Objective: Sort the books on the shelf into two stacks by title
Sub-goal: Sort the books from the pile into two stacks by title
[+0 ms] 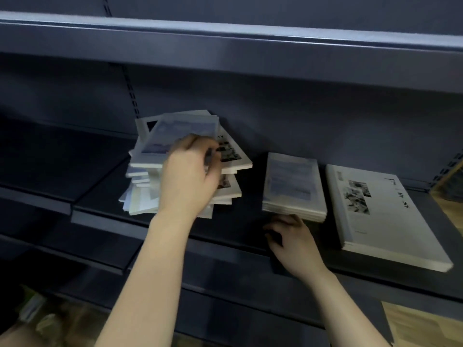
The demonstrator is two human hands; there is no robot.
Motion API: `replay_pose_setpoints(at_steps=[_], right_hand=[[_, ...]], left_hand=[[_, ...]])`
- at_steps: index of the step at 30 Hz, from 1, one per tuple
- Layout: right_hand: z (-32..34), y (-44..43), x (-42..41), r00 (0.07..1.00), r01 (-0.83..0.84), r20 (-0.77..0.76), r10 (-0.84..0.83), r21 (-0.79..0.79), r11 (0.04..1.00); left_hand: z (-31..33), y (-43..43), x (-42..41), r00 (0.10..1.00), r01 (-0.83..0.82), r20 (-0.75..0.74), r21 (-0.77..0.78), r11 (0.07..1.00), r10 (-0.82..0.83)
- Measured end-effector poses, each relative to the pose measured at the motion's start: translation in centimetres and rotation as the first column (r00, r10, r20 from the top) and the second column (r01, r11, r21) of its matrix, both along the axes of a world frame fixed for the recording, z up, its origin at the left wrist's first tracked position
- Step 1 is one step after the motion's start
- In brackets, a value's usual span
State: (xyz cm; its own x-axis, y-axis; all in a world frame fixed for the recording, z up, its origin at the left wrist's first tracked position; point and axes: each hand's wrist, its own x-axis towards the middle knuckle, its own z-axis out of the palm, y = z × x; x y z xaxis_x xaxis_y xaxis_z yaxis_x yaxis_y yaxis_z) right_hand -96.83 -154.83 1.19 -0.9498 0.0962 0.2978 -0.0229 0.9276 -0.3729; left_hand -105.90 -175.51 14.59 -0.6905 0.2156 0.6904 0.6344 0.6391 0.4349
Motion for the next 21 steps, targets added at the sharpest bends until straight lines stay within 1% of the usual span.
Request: replay_pose_setpoints(at_steps=[4, 8, 10, 11, 14, 15, 19, 21], right_hand=[[-0.8, -0.6, -1.0, 0.997, 0.059, -0.043, -0.059, -0.005, 0.998], [-1.5, -0.8, -0.9, 0.992, 0.083, -0.093, -0.082, 0.008, 0.997], [-1.5, -0.9, -0.8, 0.989, 0.09, -0.115, -0.088, 0.007, 0.996], [-1.5, -0.9, -0.8, 0.988, 0.091, -0.125, -0.09, 0.006, 0.996], [-1.5, -0.9, -0.7, 0.986, 0.092, -0.142, -0.089, 0.01, 0.996], [-1.5, -1.0, -0.6, 0.986, 0.091, -0.143, -0.089, 0.013, 0.996], [-1.5, -1.0, -0.6, 0.985, 0.092, -0.151, -0.088, 0.024, 0.995], [-1.5, -1.0, -0.6, 0.985, 0.089, -0.154, -0.083, 0.03, 0.996]], left_hand=[[-0.1, -3.7, -2.6, 0.984, -0.179, 0.003, -0.06, 0.982, 0.18], [-0.7, -5.7, -4.2, 0.946, -0.314, 0.059, -0.101, 0.944, 0.32], [-0.7, -5.9, -4.5, 0.924, -0.352, 0.124, -0.094, 0.931, 0.362], [-0.7, -6.1, -4.8, 0.914, -0.36, 0.165, -0.085, 0.929, 0.37], [0.0, -6.6, -5.4, 0.909, -0.344, 0.219, -0.086, 0.935, 0.354], [0.5, -6.6, -5.4, 0.9, -0.335, 0.263, -0.091, 0.938, 0.347], [1.9, -6.8, -5.7, 0.827, -0.336, 0.433, -0.13, 0.933, 0.358], [2.0, -7.1, -6.2, 0.782, -0.299, 0.536, -0.124, 0.946, 0.318]])
